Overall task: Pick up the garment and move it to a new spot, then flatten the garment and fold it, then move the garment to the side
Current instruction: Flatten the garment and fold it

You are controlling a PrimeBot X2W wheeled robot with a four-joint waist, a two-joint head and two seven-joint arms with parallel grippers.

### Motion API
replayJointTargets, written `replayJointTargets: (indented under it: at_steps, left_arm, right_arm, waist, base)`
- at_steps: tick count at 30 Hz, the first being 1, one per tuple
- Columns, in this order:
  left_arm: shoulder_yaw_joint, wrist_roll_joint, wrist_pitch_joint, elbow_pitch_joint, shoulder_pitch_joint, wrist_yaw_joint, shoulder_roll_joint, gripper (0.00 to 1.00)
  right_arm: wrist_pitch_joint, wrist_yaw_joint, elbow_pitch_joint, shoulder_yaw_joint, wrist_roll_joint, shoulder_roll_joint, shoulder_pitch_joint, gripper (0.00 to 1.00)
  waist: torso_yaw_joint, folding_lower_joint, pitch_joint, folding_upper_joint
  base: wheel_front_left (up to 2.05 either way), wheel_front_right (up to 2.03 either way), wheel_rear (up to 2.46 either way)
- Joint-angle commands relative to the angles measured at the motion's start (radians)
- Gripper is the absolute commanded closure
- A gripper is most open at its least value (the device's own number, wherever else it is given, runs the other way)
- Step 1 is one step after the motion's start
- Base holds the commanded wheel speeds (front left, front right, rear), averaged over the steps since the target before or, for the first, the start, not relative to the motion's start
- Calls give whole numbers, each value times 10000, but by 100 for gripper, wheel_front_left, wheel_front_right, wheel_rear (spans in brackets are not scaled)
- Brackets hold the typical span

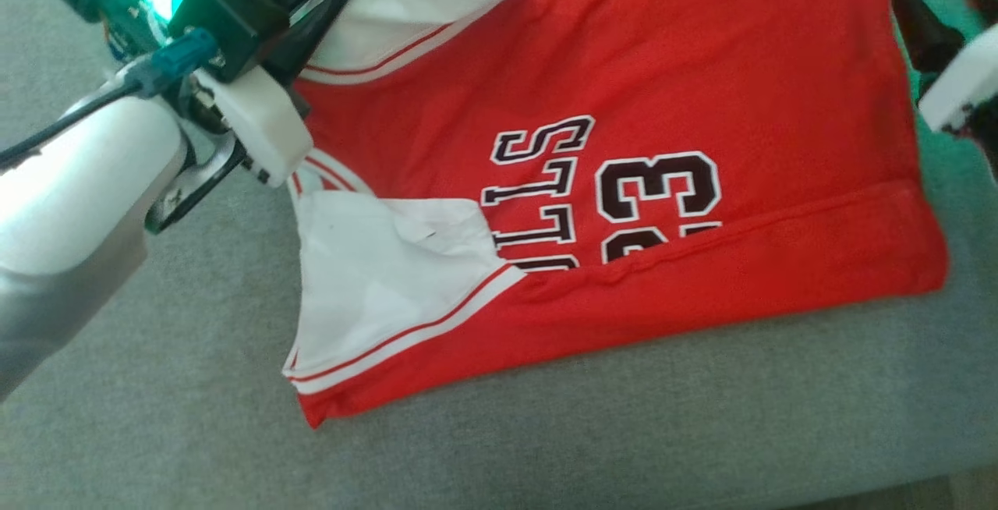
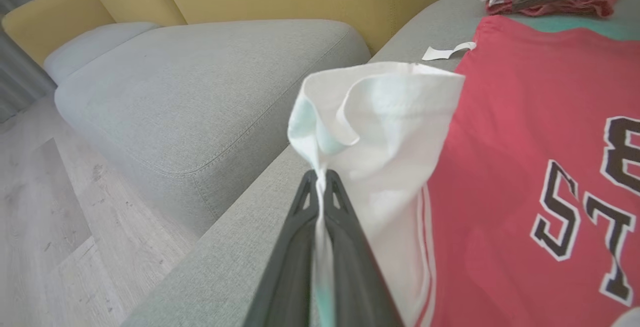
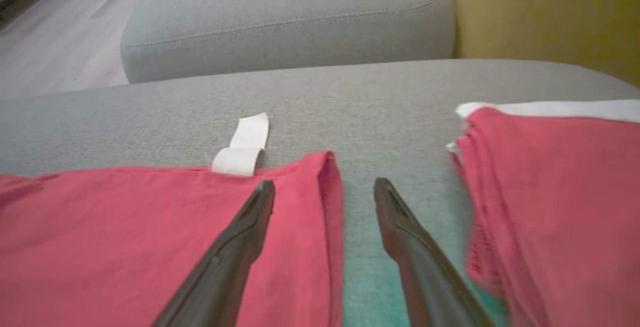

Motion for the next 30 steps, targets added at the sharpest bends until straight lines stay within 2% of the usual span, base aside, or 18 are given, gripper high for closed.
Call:
replayJointTargets:
  at_steps: [1, 6, 9, 10, 12, 16, 17, 23, 30]
  left_arm:
    - [546, 89, -91, -126, -611, 1, 252, 100]
    - [537, 195, -313, 1, -824, -58, 61, 100]
    - [524, 217, -400, 97, -887, -86, -17, 100]
    - [522, 216, -426, 137, -905, -98, -43, 100]
    - [517, 218, -485, 226, -944, -118, -102, 100]
    - [488, 218, -584, 414, -983, -145, -218, 100]
    - [478, 215, -603, 461, -990, -157, -245, 100]
    - [495, 213, -833, 758, -1104, -204, -382, 100]
    - [668, 347, -1405, 1195, -1394, -143, -468, 100]
  right_arm:
    - [154, -7, 84, 141, 75, -50, -151, 0]
    - [489, -7, 951, 529, 123, 219, -1000, 2]
    - [643, -7, 1294, 675, 225, 320, -1257, 21]
    - [667, -7, 1358, 729, 255, 339, -1328, 40]
    - [682, -7, 1451, 838, 314, 345, -1454, 51]
    - [647, -7, 1583, 1081, 350, 333, -1657, 84]
    - [640, -7, 1610, 1136, 361, 325, -1707, 98]
    - [389, -7, 1700, 1398, 440, 240, -1998, 100]
    - [-365, -7, 1484, 1252, 873, 108, -2266, 100]
  waist:
    - [162, 0, 120, 0]
    - [427, 0, 338, 0]
    - [500, 0, 389, 0]
    - [516, 0, 403, 0]
    - [545, 0, 430, 0]
    - [560, 0, 465, 0]
    - [560, 0, 467, 0]
    - [561, 0, 482, 0]
    - [509, 0, 469, 0]
  base:
    - [0, 0, 0]
    - [0, 0, 0]
    - [0, 0, 0]
    - [0, 0, 0]
    - [0, 0, 0]
    - [0, 0, 0]
    - [0, 0, 0]
    - [0, 0, 0]
    - [0, 0, 0]
